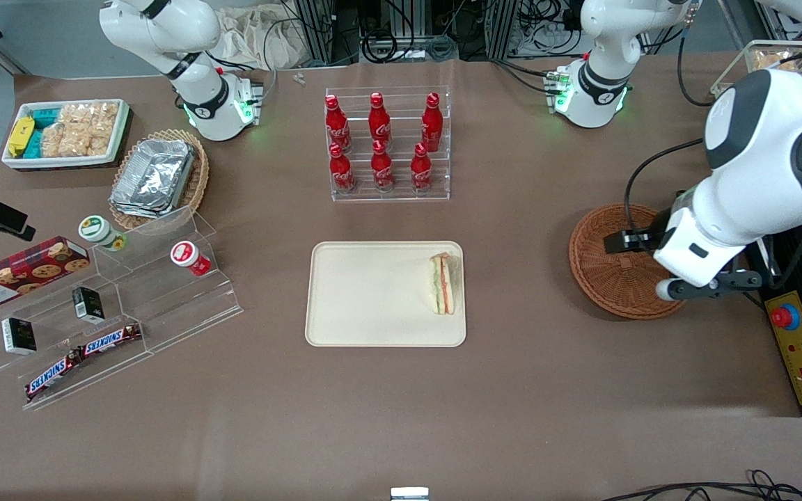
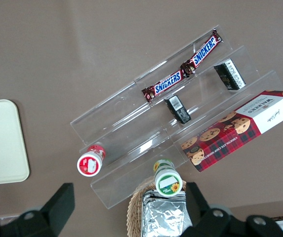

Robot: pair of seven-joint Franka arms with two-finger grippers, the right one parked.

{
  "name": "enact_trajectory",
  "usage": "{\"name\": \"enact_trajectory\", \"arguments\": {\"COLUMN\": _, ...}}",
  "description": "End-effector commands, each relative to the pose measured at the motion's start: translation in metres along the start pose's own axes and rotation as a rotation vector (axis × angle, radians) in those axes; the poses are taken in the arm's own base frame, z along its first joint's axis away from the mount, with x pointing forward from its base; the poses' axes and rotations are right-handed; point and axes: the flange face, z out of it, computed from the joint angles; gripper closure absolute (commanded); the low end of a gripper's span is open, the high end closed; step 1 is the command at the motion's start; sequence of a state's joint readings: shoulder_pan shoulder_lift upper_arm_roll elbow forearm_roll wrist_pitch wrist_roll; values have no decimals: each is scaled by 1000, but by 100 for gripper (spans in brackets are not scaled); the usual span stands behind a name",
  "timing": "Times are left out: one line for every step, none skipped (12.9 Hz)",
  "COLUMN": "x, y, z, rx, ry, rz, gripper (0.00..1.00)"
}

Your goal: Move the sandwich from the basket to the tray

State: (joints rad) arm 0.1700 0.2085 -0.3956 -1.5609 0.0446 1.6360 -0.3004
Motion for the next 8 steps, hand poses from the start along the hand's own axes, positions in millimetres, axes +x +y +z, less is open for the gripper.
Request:
{"name": "enact_trajectory", "arguments": {"x": -37, "y": -34, "z": -7, "rx": 10, "ry": 32, "rz": 87, "gripper": 0}}
{"name": "enact_trajectory", "arguments": {"x": -45, "y": -45, "z": -12, "rx": 14, "ry": 38, "rz": 120, "gripper": 0}}
{"name": "enact_trajectory", "arguments": {"x": -50, "y": -54, "z": -19, "rx": 15, "ry": 38, "rz": 153, "gripper": 0}}
{"name": "enact_trajectory", "arguments": {"x": -55, "y": -54, "z": -18, "rx": 20, "ry": 20, "rz": 173, "gripper": 0}}
{"name": "enact_trajectory", "arguments": {"x": -53, "y": -51, "z": -19, "rx": 24, "ry": 16, "rz": 175, "gripper": 0}}
{"name": "enact_trajectory", "arguments": {"x": -49, "y": -42, "z": -21, "rx": 29, "ry": 21, "rz": 199, "gripper": 0}}
{"name": "enact_trajectory", "arguments": {"x": -41, "y": -35, "z": -27, "rx": 30, "ry": 36, "rz": 207, "gripper": 0}}
{"name": "enact_trajectory", "arguments": {"x": -32, "y": -33, "z": -27, "rx": 25, "ry": 24, "rz": 204, "gripper": 0}}
